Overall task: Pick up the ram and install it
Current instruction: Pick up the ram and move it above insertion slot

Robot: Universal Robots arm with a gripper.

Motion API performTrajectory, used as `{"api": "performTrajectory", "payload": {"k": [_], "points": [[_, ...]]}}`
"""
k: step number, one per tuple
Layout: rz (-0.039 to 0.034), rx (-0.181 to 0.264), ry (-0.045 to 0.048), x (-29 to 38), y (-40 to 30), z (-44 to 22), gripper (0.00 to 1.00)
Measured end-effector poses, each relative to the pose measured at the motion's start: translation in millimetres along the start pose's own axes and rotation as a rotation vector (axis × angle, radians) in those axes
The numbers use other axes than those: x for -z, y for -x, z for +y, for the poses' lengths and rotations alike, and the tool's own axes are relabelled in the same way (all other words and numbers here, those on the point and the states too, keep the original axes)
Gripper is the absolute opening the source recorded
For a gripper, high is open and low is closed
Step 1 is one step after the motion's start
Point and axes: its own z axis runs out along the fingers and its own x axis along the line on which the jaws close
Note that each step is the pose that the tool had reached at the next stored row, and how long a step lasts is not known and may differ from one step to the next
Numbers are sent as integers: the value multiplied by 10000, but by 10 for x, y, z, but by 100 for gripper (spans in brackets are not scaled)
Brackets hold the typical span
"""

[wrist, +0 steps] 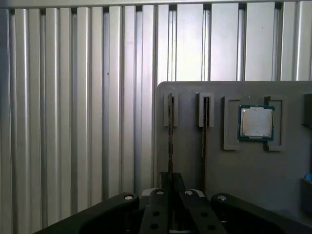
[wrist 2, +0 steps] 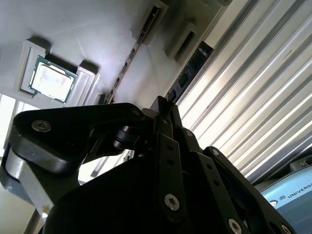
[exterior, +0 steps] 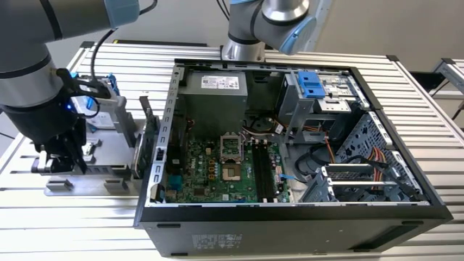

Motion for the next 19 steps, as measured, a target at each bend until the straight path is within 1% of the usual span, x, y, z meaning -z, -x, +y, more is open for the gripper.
{"api": "performTrajectory", "payload": {"k": [19], "points": [[-1,-1,-1,151,-11,7,0]]}}
